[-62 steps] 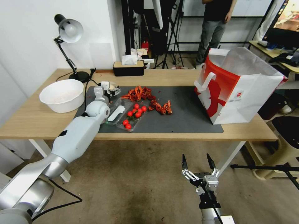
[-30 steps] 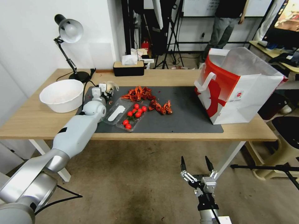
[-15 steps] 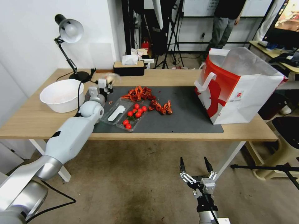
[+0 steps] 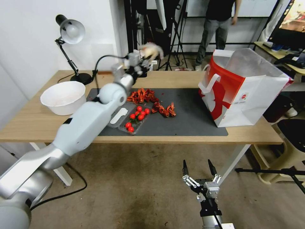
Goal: Pick up the trash from the table and place it into the takeout bag.
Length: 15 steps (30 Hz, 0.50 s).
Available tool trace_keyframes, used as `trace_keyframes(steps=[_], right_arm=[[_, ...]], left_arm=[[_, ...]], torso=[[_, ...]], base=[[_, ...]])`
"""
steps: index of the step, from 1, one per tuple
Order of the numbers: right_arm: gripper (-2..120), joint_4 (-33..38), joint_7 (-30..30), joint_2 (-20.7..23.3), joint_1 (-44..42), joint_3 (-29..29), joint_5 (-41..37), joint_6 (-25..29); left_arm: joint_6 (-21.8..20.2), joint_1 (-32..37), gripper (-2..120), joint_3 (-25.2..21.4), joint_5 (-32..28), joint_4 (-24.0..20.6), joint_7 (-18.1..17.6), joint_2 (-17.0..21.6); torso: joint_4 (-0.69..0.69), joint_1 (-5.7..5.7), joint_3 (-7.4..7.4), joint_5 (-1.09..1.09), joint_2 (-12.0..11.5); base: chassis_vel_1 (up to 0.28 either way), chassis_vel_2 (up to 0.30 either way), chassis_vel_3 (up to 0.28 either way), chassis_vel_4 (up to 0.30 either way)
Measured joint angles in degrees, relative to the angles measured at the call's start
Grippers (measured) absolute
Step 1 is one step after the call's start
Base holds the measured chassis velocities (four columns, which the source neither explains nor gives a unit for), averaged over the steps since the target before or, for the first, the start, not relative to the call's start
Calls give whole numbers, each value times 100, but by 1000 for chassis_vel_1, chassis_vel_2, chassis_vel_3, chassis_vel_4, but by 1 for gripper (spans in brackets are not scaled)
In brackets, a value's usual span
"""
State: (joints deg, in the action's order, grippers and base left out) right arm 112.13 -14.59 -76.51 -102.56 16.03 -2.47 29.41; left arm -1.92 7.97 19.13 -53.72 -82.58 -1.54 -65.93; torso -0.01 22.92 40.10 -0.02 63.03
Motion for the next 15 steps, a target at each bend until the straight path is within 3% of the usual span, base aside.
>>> trace_keyframes(steps=[5,7,13,15], right_arm=[[100,27,-4,-9,-27,10,5,0],[100,37,-4,-9,-35,14,5,0],[100,102,-12,-12,-113,42,7,32],[100,103,-13,-12,-114,42,7,32]], left_arm=[[-73,-607,6,617,-102,-36,15,-453],[-82,-688,6,674,-111,-13,18,-523],[-147,-1327,6,1100,-216,364,24,-1221],[-147,-1327,6,1100,-216,364,24,-1221]], torso=[[1,0,0,0,1],[1,0,0,-1,1],[0,0,0,0,1],[0,0,0,0,1]], base=[[0,0,0,0],[0,0,0,0],[0,0,0,0],[0,0,0,0]])
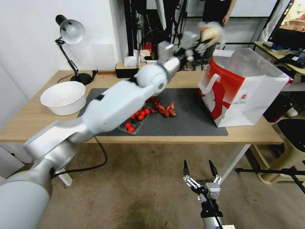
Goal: Pick up the trash from the table and place it into the takeout bag.
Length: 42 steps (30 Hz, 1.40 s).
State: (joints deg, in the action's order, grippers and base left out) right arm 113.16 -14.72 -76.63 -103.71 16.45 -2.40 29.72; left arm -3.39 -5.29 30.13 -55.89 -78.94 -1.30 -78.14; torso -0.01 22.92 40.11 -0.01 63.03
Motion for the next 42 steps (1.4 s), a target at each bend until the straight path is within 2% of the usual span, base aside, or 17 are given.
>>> trace_keyframes(steps=[3,4,7,16,19,21,23,24,26,28,30,32,34,35,39,42], right_arm=[[100,7,-20,2,-21,8,0,13],[100,7,-20,2,-21,8,0,13],[100,29,-27,5,-68,12,17,45],[100,35,-40,11,-214,6,72,189],[100,53,-42,43,-270,4,95,233],[100,54,-42,45,-272,4,97,234],[100,56,-42,45,-270,-4,101,236],[100,56,-42,45,-270,-4,101,236],[100,69,-42,41,-252,-37,105,236],[100,70,-42,40,-246,-49,106,236],[100,50,-40,44,-210,-73,107,226],[100,38,-40,45,-199,-76,108,222],[100,0,-36,42,-147,-102,108,200],[100,0,-36,42,-147,-102,108,200],[100,-17,-29,44,-83,-136,109,140],[100,-16,-27,55,-73,-143,109,128]], left_arm=[[0,-212,6,218,19,389,57,-399],[0,-212,6,218,19,389,57,-399],[-1,-373,6,442,174,822,115,-749],[-91,-457,8,748,360,1067,151,-1055],[-158,-467,23,869,427,1066,131,-1109],[-164,-468,25,882,429,1066,128,-1116],[-180,-467,37,912,442,1068,109,-1142],[-180,-467,37,912,442,1068,109,-1142],[-186,-418,47,923,508,1086,51,-1133],[-186,-402,48,923,539,1089,45,-1110],[-184,-328,62,923,644,1076,23,-948],[-182,-319,64,923,659,1068,23,-918],[-163,-274,75,920,707,1033,20,-796],[-163,-274,75,920,707,1033,20,-796],[-141,-215,95,877,716,992,-34,-702],[-141,-162,99,811,716,911,-117,-629]], torso=[[2,0,0,0,0],[2,0,0,0,0],[0,0,0,-1,0],[0,0,0,0,0],[1,0,0,1,0],[1,0,0,1,0],[1,0,0,1,0],[1,0,0,1,0],[0,0,0,1,0],[0,0,0,1,0],[1,0,0,2,0],[1,0,0,2,0],[1,0,0,2,-1],[1,0,0,2,-1],[0,0,0,2,-1],[-1,0,0,2,-1]], base=[[0,0,0,0],[0,0,0,0],[0,0,0,0],[0,0,0,0],[0,0,0,0],[0,0,0,0],[0,0,0,0],[0,0,0,0],[0,0,0,0],[0,0,0,0],[0,0,0,0],[0,0,0,0],[0,0,0,0],[0,0,0,0],[0,0,0,0],[0,0,0,0]])
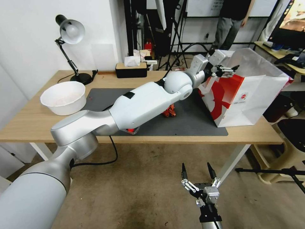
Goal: Pick up the trash from the table and place it into the takeout bag.
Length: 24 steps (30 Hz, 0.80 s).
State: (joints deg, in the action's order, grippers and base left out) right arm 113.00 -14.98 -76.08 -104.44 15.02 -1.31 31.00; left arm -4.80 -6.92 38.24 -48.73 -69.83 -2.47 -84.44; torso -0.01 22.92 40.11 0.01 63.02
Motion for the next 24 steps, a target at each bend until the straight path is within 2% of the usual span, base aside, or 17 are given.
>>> trace_keyframes(steps=[6,8,10,12,14,18,19,21,22,24], right_arm=[[100,26,1,24,17,0,0,-16],[100,33,0,38,53,2,-6,-34],[100,27,0,37,55,0,-7,-36],[100,4,0,23,55,-20,-9,-39],[100,2,-1,20,54,-24,-9,-39],[100,0,-70,23,51,-30,22,-42],[100,0,-70,23,51,-30,22,-42],[100,-1,-81,52,56,-29,22,-43],[100,-1,-81,52,56,-29,22,-43],[100,0,-82,71,59,-35,23,-43]], left_arm=[[0,158,100,-185,5,-166,-90,190],[59,480,100,-548,32,-595,-317,574],[76,589,100,-656,45,-760,-434,695],[75,950,100,-984,130,-1232,-704,1073],[57,1087,100,-1111,167,-1373,-768,1199],[-60,2157,100,-1980,350,-2314,-1002,1870],[-60,2157,100,-1980,350,-2314,-1002,1870],[-45,2861,100,-2503,659,-2770,-1004,2115],[-45,2861,100,-2503,659,-2770,-1004,2115],[27,3448,100,-2888,877,-3039,-998,2262]], torso=[[0,0,0,0,0],[1,0,0,1,0],[1,0,0,1,0],[1,0,-1,1,0],[2,0,-1,1,0],[3,0,-1,2,0],[3,0,-1,2,0],[1,0,-2,2,1],[1,0,-2,2,1],[1,0,-1,0,1]], base=[[0,0,0,0],[0,0,0,0],[0,0,0,0],[0,0,0,0],[0,0,0,0],[0,0,0,0],[0,0,0,0],[0,0,0,0],[0,0,0,0],[0,0,0,0]])
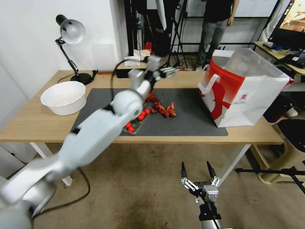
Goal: Pick up the trash from the table and place it into the takeout bag.
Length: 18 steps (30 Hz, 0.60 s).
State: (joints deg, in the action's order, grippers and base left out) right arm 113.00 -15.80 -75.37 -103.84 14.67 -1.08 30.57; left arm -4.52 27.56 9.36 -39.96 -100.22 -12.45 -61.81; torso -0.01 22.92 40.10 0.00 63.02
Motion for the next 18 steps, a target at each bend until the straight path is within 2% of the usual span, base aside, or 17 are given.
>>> trace_keyframes(steps=[2,3,5,6,9,15,18], right_arm=[[100,-2,0,23,21,-6,1,-4],[100,-2,0,23,21,-6,1,-4],[100,-38,0,40,56,-18,1,-14],[100,-38,0,40,56,-18,1,-14],[100,-71,2,56,100,-66,2,-21],[100,-73,-64,126,136,-60,2,-35],[100,-87,-113,198,192,-44,-40,-81]], left_arm=[[46,619,100,-393,236,-226,16,92],[46,619,100,-393,236,-226,16,92],[73,1123,100,-769,430,-405,49,127],[73,1123,100,-769,430,-405,49,127],[161,1928,100,-1358,759,-690,78,124],[370,2703,100,-1757,1102,-897,8,83],[545,3314,100,-2024,1537,-968,-14,-37]], torso=[[2,0,0,2,0],[2,0,0,2,0],[1,0,0,0,0],[1,0,0,0,0],[1,-1,0,-1,1],[-1,0,0,-2,0],[1,-1,0,0,0]], base=[[0,0,0,0],[0,0,0,0],[0,0,0,0],[0,0,0,0],[0,0,0,0],[0,0,0,0],[0,0,0,0]])
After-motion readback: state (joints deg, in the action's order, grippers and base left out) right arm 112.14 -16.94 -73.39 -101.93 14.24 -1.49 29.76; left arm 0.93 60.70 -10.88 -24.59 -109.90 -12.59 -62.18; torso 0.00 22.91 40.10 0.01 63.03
